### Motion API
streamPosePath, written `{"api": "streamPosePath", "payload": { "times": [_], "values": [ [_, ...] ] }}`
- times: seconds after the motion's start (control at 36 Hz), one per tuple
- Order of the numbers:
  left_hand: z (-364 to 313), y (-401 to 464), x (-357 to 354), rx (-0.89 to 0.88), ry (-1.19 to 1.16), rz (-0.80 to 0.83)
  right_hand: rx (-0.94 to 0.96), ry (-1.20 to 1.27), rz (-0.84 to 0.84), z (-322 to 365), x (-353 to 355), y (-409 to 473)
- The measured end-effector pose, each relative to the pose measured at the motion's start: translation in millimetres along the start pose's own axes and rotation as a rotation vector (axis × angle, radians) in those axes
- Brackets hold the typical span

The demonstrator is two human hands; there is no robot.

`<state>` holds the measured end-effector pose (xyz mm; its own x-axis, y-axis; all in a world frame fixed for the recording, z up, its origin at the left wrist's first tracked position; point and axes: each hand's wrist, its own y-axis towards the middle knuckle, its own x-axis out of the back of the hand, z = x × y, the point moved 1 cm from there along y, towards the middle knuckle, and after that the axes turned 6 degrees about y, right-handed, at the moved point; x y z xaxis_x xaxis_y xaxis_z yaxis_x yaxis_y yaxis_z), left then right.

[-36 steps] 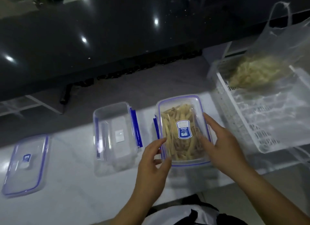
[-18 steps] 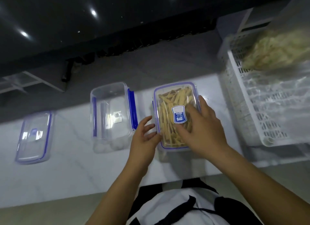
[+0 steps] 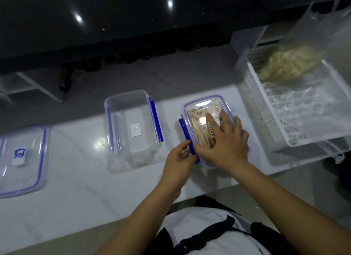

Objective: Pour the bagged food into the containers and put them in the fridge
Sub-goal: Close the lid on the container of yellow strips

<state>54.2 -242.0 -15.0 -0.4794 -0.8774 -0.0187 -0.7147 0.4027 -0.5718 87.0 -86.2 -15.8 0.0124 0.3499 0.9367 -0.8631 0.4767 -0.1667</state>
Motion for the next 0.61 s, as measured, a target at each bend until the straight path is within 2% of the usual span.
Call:
{"api": "streamPosePath", "payload": {
  "times": [0.08,0.17,0.22,0.36,0.5,0.61],
  "values": [
    [2.2,1.4,4.7,0.047,-0.002,0.011,0.009,0.001,-0.037,1.3,-0.9,-2.8],
    [0.8,3.1,7.5,0.106,-0.198,0.107,-0.018,-0.023,-0.013,1.2,-1.9,-0.2],
    [0.9,5.9,7.1,0.130,-0.255,0.106,-0.039,-0.031,0.027,1.4,-2.8,2.2],
    [2.5,8.1,5.0,0.076,-0.221,0.102,-0.037,-0.020,0.020,2.8,0.8,-3.0],
    [12.5,3.2,7.8,0.041,-0.208,0.138,0.062,-0.003,-0.021,-2.0,0.9,-12.7],
    [12.8,0.3,9.8,0.009,-0.201,0.140,0.063,-0.094,-0.004,0.9,-0.9,-11.2]
  ]
}}
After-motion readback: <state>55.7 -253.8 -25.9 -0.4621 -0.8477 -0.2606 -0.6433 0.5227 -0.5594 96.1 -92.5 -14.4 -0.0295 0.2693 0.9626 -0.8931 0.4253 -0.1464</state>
